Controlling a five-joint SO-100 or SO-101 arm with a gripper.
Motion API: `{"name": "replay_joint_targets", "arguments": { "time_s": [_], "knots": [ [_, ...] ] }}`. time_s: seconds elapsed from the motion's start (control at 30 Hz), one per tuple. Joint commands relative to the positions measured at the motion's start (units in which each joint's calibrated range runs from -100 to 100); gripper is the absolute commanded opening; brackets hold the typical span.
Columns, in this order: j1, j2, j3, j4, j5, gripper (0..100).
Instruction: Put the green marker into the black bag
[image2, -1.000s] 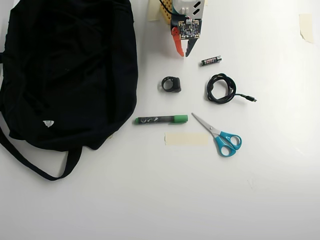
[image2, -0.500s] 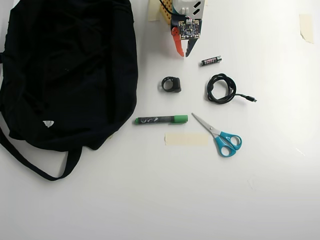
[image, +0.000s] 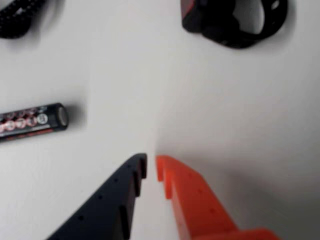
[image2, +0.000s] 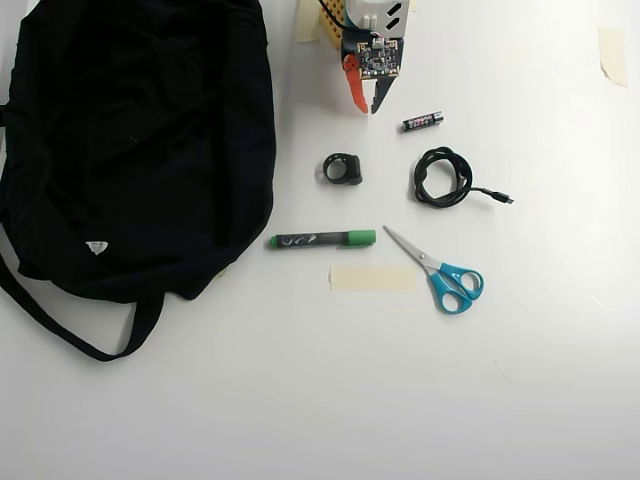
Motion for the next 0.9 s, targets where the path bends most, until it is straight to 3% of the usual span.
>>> {"name": "replay_joint_targets", "arguments": {
  "time_s": [0.0,0.43,0.87],
  "knots": [
    [-0.1,-0.4,2.0,0.5,0.2,2],
    [-0.3,-0.2,2.0,0.3,0.0,2],
    [-0.4,0.2,1.1,-16.3,-0.3,3]
  ]
}}
